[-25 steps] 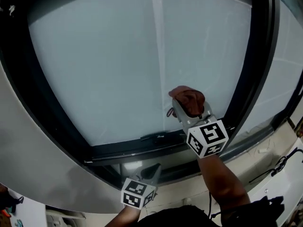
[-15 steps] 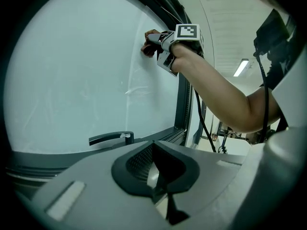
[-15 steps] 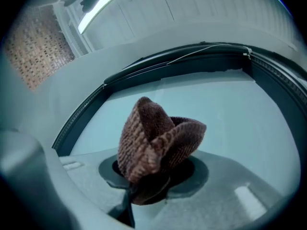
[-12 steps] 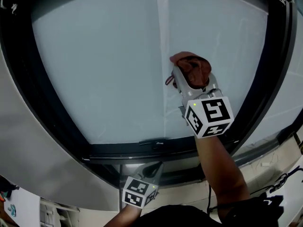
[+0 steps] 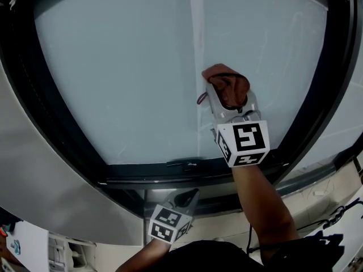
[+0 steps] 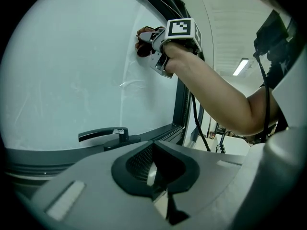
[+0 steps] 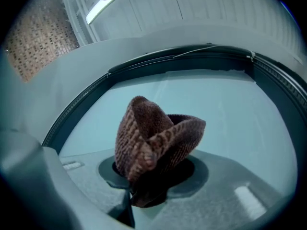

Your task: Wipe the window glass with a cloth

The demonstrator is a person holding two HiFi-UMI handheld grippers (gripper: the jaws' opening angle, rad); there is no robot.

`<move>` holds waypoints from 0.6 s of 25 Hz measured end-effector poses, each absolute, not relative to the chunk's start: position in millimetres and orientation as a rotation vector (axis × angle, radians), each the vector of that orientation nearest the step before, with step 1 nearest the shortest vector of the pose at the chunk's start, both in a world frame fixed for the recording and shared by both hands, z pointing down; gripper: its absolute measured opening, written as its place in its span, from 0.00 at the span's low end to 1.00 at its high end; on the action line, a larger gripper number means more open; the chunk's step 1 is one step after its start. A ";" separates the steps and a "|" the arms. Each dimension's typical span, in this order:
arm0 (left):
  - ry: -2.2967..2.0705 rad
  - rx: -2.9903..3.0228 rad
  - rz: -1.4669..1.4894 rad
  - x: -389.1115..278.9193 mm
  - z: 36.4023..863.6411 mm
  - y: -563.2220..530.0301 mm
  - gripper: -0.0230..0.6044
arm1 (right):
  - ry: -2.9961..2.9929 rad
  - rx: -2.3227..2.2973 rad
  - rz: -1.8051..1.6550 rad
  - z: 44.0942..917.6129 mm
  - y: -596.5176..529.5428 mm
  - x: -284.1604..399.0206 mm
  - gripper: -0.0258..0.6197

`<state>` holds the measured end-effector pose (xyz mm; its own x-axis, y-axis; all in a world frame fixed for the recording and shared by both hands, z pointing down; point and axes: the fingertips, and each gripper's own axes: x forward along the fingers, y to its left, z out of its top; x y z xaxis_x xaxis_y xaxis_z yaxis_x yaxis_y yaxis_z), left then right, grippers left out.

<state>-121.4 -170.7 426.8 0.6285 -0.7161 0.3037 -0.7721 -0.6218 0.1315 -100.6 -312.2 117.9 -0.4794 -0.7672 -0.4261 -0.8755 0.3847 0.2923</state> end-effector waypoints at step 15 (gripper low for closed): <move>-1.228 2.566 0.329 -132.6 439.9 -164.7 0.06 | 2.471 -1.551 0.683 199.9 -317.0 -107.0 0.25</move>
